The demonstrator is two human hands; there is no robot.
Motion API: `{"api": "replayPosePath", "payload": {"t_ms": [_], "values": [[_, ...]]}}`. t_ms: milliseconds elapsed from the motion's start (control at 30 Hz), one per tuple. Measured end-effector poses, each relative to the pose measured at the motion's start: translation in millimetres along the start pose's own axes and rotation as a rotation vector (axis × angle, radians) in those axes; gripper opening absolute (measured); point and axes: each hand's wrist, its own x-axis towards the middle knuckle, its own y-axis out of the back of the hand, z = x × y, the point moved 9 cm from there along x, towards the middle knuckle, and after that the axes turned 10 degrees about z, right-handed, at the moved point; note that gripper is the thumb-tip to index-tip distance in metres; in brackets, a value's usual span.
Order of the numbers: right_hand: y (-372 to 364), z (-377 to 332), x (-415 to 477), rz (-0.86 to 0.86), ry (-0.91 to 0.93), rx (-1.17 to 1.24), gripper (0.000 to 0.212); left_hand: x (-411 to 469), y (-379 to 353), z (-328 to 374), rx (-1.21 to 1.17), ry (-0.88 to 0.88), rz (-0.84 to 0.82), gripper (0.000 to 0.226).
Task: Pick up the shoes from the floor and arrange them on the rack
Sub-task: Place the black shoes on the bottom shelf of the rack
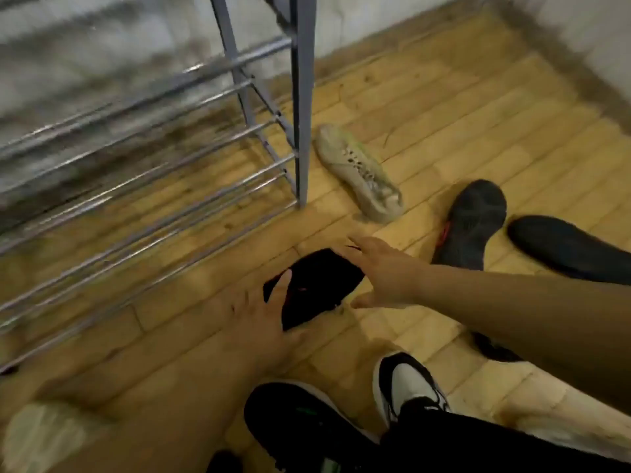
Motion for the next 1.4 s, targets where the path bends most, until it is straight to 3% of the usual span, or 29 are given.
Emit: {"api": "replayPosePath", "payload": {"t_ms": [100,300,433,567,767,933,1033,1133,1300,1400], "values": [[-9.5,5.4,25.1,0.001,0.085,-0.148,0.096,9.5,-19.0,-6.0,0.106,0.028,0.052,0.102],[7.9,-3.3,6.4,0.139,0.126,-0.081,0.084,-11.6,6.6,-2.9,0.043,-0.004,0.113,0.090],[20.9,27.1,-30.9,0.326,-0.047,0.054,0.079,-15.4,31.4,8.0,-0.072,-0.005,0.289,0.089],[22.5,55.9,-61.7,0.484,-0.233,0.249,0.083,-19.4,30.3,37.5,-0.206,0.032,0.262,0.095],[20.6,71.5,-65.5,0.538,-0.308,0.486,0.083,-7.2,27.7,60.5,-0.410,0.094,0.268,0.101],[27.7,96.5,-78.4,0.596,-0.469,0.301,0.086,-4.7,19.1,66.2,-0.581,0.172,0.237,0.099],[14.1,126.9,-89.0,0.480,-0.695,0.110,0.099,-2.1,13.3,67.0,-0.616,0.206,0.256,0.091],[-10.7,156.0,-98.7,0.351,-0.881,0.153,0.105,-0.1,11.3,67.9,-0.621,0.228,0.272,0.083],[-14.7,160.9,-98.8,0.376,-0.843,0.350,0.102,-0.8,9.5,72.3,-0.683,0.247,0.252,0.089],[0.6,147.4,-98.9,0.535,-0.747,0.581,0.094,-4.4,15.2,75.0,-0.759,0.288,0.246,0.095]]}}
